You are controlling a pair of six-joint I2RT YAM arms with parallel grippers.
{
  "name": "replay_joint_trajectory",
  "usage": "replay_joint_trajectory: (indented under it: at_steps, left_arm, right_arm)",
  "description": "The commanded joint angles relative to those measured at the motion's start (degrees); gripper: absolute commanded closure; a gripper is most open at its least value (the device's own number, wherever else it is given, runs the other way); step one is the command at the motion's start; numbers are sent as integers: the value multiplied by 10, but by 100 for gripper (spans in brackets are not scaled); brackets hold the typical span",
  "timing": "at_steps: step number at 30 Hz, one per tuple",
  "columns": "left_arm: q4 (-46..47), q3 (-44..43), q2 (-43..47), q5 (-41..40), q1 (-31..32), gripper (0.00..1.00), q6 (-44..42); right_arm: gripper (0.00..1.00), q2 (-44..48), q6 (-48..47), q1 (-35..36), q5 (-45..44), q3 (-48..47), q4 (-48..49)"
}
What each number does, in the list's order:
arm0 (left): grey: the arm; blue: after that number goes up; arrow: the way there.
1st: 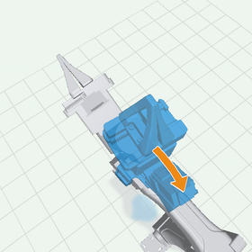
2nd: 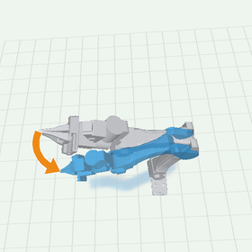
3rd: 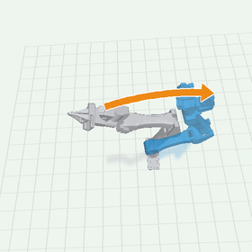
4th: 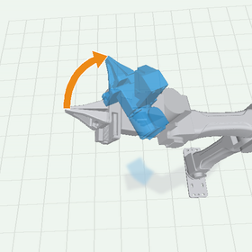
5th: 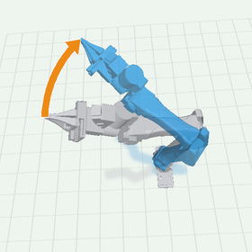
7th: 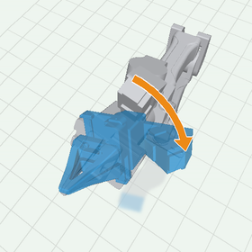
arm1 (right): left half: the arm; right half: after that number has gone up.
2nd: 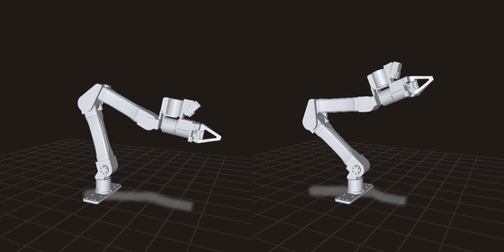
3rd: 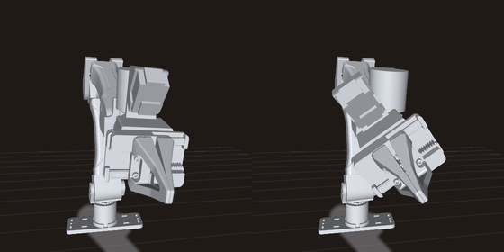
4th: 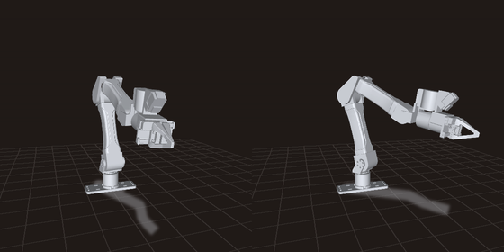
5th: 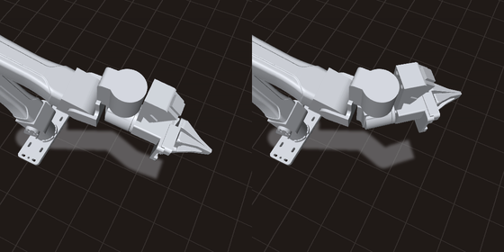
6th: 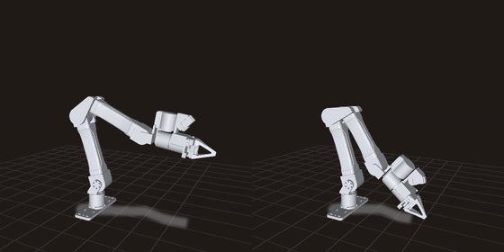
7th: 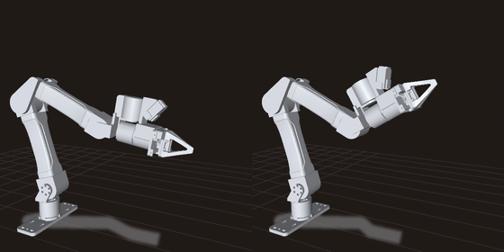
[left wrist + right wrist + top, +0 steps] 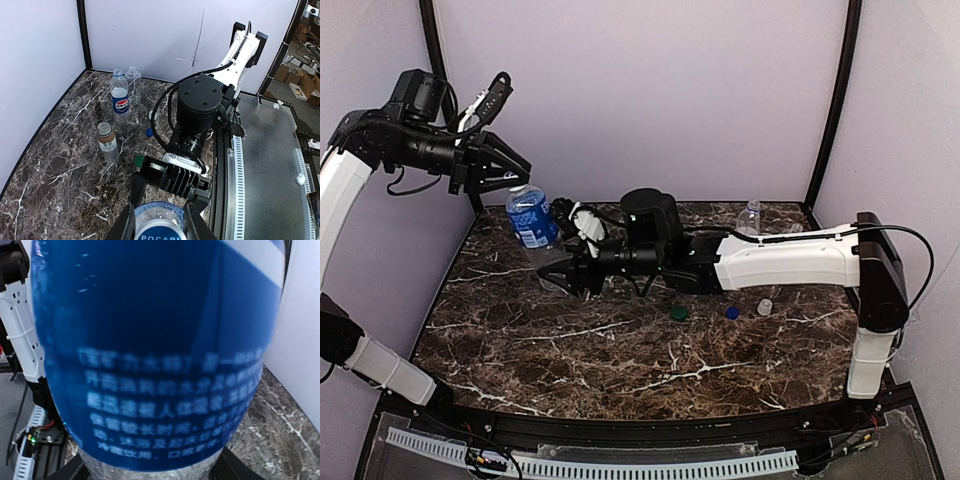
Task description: Unscrew the bottle caps
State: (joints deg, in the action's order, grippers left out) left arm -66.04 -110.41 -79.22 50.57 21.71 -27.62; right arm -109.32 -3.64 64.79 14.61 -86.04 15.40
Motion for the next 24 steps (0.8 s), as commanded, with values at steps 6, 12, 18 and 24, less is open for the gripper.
replay_joint_trajectory:
  at_steps: [6,12,18,24]
  left_arm:
    - [24,-14,4,16,2,68,43]
    - [66,1,19,-114,1,2,58]
    - [279,160,86,-88,1,1,154]
    - [632,444,210,-38,11,1,368]
  right_arm:
    - [50,12,14,2,46,10,63]
    - [53,50,63,2,-27,52,133]
    - [67,57,157,5,-109,85,259]
    - [67,36,187,16,-101,82,294]
